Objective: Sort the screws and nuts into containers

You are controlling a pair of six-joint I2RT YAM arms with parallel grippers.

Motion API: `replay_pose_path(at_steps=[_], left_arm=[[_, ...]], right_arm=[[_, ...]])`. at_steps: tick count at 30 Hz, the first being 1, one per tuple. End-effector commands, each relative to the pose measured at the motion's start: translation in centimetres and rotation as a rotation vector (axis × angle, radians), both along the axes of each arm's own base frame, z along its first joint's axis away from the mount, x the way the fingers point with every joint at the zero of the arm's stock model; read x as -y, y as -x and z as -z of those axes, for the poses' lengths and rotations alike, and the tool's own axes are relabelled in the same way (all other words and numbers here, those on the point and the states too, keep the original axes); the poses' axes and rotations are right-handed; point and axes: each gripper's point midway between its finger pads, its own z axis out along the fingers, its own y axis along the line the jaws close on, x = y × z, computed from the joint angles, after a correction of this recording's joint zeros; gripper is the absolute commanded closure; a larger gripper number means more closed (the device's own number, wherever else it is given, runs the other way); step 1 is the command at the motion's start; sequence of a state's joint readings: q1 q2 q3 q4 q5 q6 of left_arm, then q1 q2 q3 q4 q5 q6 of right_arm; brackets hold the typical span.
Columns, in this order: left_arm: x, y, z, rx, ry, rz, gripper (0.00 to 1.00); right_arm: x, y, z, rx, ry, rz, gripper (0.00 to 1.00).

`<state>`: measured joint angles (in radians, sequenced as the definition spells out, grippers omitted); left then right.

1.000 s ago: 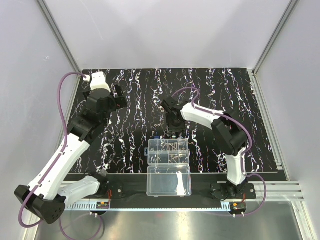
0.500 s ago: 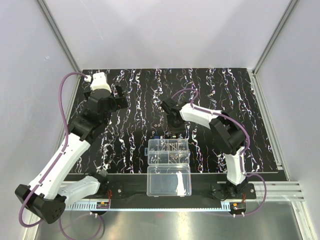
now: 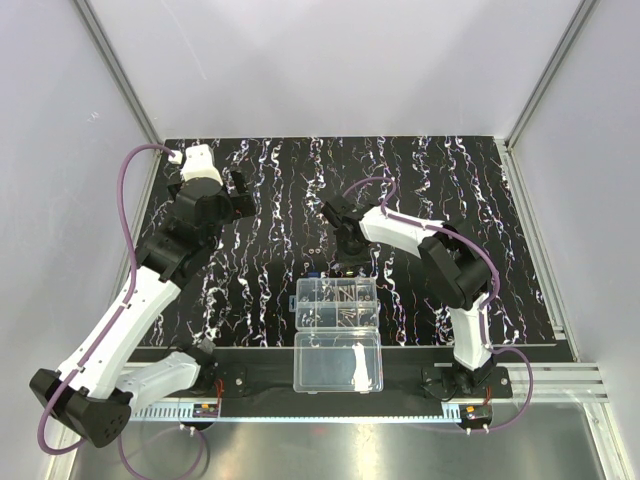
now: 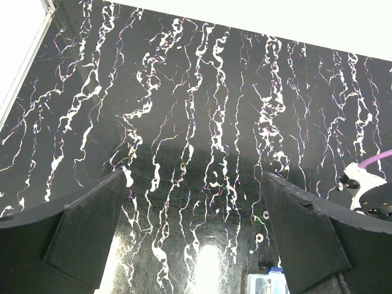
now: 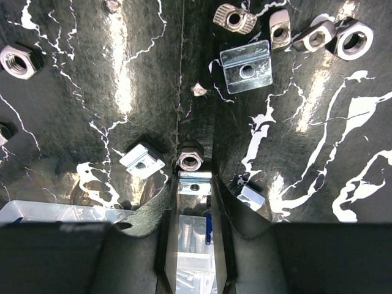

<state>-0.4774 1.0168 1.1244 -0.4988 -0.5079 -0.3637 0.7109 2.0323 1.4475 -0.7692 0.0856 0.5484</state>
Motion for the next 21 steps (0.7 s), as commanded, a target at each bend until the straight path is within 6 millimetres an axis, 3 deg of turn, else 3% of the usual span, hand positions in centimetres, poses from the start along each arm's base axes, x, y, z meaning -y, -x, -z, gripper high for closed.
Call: replay_pose_path(at_steps=[1,6,8,12,16,21], left_arm=[[0.1,-0.4,-1.6,0.060,0.036,-0.005,0.01],[0.0,-0.2,-2.0,0.072,0.044,-0.004,0.01],[0.0,-0.1,-2.1,0.075,0.044,-0.003,0.01],[-0.4,0.1,-2.6,0.087,0.038,-0.012,0.01],[-1.1,0.2,-3.0,0.101,0.034,-0.039,0.01],[-1.5,0.4,-3.4,0.115,0.044,-0.050,0.01]], right_arm=[[-1.4,-1.2,-0.9,0.047,-0.057,-0.005,0.95],[-2.1,-2.8,-5.4,0.143,-0.100,-0.025,0.96],[-2.5,-3.6,-8.0,0.197,-0.122,-0.050,0.97],[-3.4,-3.8,-11.7,0.271,-0.178,-0.087,0.97],[-6.3,-1.6,-13.5,0.298,-0.228,-0.202,0.96],[-10.0,2.9,-12.7,0.269,-0.235,-0.349,0.97]])
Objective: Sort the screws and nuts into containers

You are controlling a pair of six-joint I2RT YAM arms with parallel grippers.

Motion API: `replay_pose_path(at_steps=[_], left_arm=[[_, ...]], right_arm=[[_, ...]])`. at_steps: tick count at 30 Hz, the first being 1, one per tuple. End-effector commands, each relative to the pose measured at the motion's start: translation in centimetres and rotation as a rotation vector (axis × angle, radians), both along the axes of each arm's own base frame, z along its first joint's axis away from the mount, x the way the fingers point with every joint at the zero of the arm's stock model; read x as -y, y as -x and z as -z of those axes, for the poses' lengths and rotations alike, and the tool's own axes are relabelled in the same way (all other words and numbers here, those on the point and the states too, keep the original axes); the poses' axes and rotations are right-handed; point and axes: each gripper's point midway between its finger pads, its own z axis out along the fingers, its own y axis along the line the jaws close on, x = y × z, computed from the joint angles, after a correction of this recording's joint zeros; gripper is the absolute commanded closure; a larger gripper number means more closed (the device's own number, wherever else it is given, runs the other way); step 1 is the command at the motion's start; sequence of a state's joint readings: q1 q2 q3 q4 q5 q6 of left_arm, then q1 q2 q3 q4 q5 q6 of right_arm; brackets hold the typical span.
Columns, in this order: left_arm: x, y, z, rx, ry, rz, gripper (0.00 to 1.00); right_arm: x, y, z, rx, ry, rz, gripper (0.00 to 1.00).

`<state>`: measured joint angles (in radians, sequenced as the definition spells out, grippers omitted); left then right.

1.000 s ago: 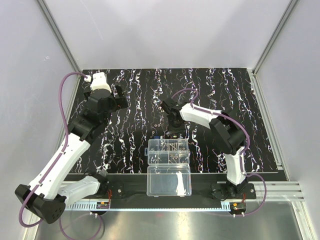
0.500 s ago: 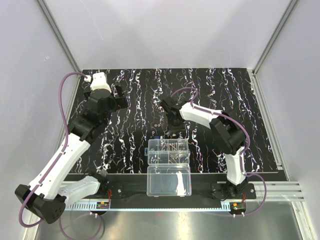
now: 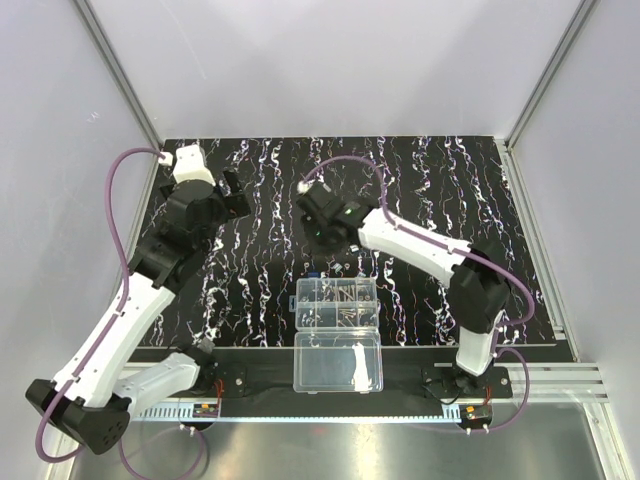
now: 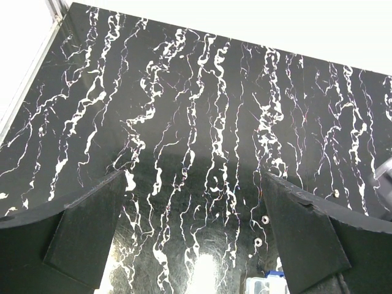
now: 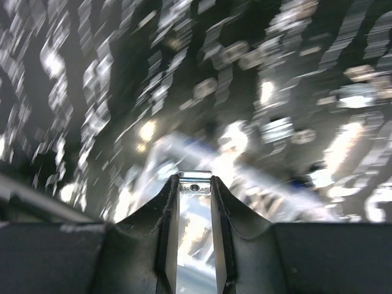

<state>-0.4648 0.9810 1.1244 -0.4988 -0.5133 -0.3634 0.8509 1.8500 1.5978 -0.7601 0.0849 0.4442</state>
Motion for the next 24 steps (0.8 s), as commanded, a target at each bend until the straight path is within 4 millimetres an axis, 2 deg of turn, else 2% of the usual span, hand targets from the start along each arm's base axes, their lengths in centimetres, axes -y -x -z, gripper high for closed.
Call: replay_pose_path(at_steps=[1,3,6,13,19,24], left_arm=[[-0.9,-0.1,-2.5,0.086,0.032,-0.039,0.01],[-1.4,0.1,-2.8,0.096,0.038,-0.053,0.01],[-1.8,0.4,-3.3,0.112,0.049,-0.062,0.01],[-1.9,0.7,-3.9,0.137,0.082,-0.051,0.01],[-1.5,0.5,-3.7,0.127,0.085,-0.031,0.01],[-1.6,0.5,-3.8,0.132,0.095,-0.027,0.01]], right_arm=[[-3.1,3.3,-0.3,0.001,-0.018,-0.137,0.97],[-4.0,4.7,0.4,-0.018,-0.025,-0.169,0.98],[-4.3,5.8,1.4,-0.036,-0.022,-0.188,0.98],[-3.9,6.8,4.2,-0.074,-0.019,-0.150,0.96],[-5.1,5.9,4.6,-0.069,-0.027,-0.151,0.96],[-5.1,5.8,5.4,-0.072,-0.004,-0.154,0.93]])
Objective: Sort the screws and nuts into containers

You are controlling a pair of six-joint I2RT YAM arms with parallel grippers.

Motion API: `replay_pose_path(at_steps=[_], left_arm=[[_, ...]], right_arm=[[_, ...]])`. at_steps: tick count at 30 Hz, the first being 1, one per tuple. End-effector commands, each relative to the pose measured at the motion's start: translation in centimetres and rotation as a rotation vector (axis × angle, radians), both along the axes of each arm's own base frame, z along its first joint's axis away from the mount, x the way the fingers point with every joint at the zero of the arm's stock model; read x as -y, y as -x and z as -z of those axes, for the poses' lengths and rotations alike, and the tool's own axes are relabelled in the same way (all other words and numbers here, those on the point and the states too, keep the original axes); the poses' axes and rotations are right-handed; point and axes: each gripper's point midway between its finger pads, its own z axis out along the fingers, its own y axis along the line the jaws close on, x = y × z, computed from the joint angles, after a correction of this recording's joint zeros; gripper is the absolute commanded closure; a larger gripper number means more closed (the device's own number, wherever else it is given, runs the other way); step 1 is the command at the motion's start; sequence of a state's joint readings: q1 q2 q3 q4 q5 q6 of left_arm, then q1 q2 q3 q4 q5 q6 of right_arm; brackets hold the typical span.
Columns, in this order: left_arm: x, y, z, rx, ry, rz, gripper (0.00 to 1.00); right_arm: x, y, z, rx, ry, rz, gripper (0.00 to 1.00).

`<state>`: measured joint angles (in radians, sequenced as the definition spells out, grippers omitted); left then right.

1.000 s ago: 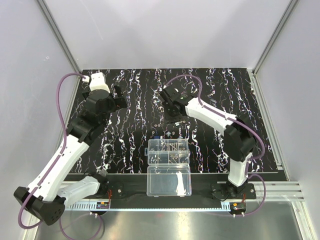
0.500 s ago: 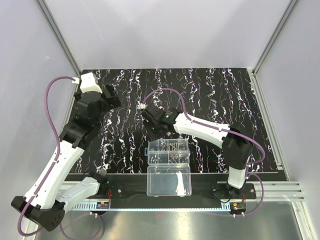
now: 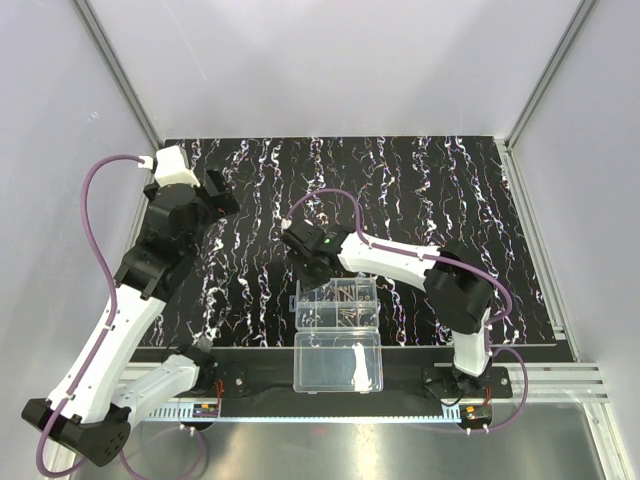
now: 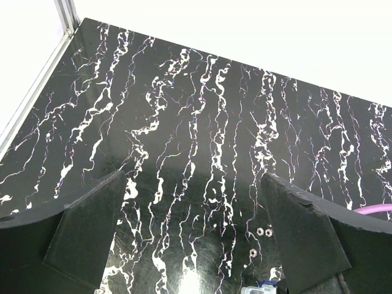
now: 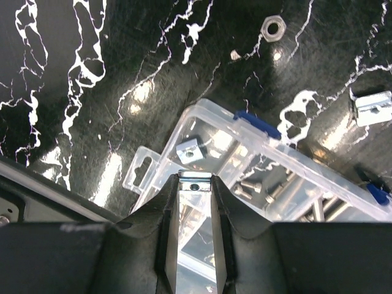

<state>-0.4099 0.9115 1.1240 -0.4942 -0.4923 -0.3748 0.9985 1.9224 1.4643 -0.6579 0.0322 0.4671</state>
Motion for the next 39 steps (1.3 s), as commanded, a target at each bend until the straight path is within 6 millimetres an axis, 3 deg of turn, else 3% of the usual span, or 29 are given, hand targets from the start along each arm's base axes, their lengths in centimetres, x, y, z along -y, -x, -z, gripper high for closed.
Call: replay_pose_path(at_steps=[1,8,13,17,20,25,28,39], left_arm=[[0.3,-0.4,-1.7,0.068,0.046,0.012,0.01],[0.3,-0.7,-1.5,0.062,0.042,0.014,0.01],[0.1,-0.6,-1.6,0.062,0.042,0.008,0.01],[0.1,-0.5,-1.7,0.068,0.045,0.011,0.01],[0.0,-0.6,-1.7,0.069,0.046,0.006,0.01],[0.7,-0.6,-1.7,0.070,0.059,0.046,0.01],[1.0,-0.7,-1.6,0.062,0.061,0.060,0.01],[1.5,-0.9,-1.4,0.049,0.054,0.086,0.01]], right_arm=[[-1.7,-1.1,-0.9,0.026,-0.046,0.001,0.88],[-1.6,-0.8,-1.8,0.029,-0.059,-0.006,0.57],[-1.4,-1.0,-3.2,0.045,-0.070,-0.003,0.42],[-0.9,-1.7,-4.5,0.088,-0.063,0.013,0.37],[0.6,-3.6,-5.6,0.108,-0.060,0.073,0.36],[5.4,-8.6,-6.9,0.126,-0.077,0.258,0.34],[7.4,-10.3,-7.4,0.160,-0.076,0.320,0.34],[10.9,-13.0,-5.8,0.184,-0.017,0.450,0.30]])
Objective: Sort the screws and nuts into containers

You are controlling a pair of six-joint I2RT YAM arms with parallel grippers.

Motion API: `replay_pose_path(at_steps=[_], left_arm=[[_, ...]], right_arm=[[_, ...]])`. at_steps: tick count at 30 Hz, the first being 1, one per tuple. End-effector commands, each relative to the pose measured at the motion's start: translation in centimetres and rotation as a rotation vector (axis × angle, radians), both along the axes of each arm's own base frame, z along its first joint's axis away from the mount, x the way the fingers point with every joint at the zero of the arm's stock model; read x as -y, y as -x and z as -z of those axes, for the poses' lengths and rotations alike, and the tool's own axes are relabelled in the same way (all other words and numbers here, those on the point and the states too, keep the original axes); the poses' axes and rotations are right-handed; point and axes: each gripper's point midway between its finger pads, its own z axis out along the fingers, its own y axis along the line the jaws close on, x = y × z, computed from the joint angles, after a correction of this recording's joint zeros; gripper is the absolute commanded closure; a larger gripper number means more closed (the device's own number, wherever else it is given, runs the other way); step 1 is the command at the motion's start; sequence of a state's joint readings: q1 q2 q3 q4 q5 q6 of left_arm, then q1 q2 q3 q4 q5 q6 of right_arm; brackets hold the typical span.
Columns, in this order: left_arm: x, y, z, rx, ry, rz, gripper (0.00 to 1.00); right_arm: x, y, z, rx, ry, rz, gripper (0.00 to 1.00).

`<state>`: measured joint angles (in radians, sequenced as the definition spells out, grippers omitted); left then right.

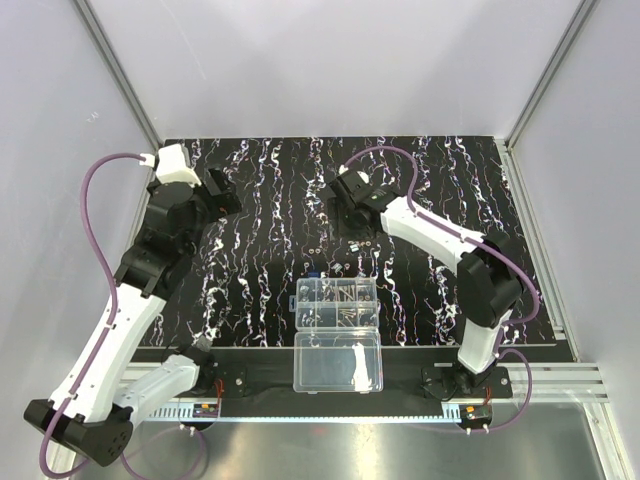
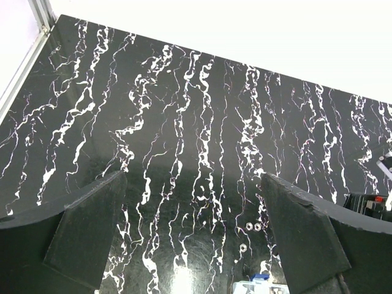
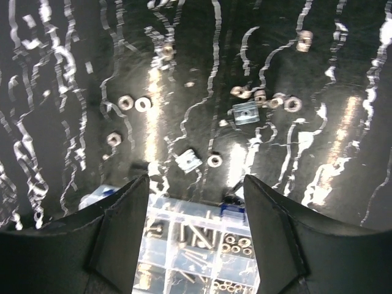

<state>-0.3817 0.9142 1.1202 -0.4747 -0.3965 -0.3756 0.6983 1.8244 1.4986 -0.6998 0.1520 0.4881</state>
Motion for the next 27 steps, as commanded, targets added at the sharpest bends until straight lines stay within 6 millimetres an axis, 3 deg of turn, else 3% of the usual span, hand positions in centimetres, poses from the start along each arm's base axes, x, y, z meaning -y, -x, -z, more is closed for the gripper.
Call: replay_pose_path(at_steps=[1,13,21,27], left_arm=[[0.6,-0.6,-1.3,0.045,0.026,0.025,0.01],[1.9,-1.4,0.0,-0.004,0.009,0.085,0.01],[1.9,-2.3,1.4,-0.059,-0.029,0.072,0.01],[1.8,-2.6,2.0,-0.081,-0.049,0.063,0.01]], right_arm=[[1.4,-1.6,-0.8,0.054,-0.005,0.079,0.30],[3.8,-1.9,3.2,0.031,0.098,0.141,0.30],[0.9,-3.4,5.1,0.027,0.008,0.078,0.36],[1.4,-3.9,7.1,0.004,0.080,0.062,0.39]])
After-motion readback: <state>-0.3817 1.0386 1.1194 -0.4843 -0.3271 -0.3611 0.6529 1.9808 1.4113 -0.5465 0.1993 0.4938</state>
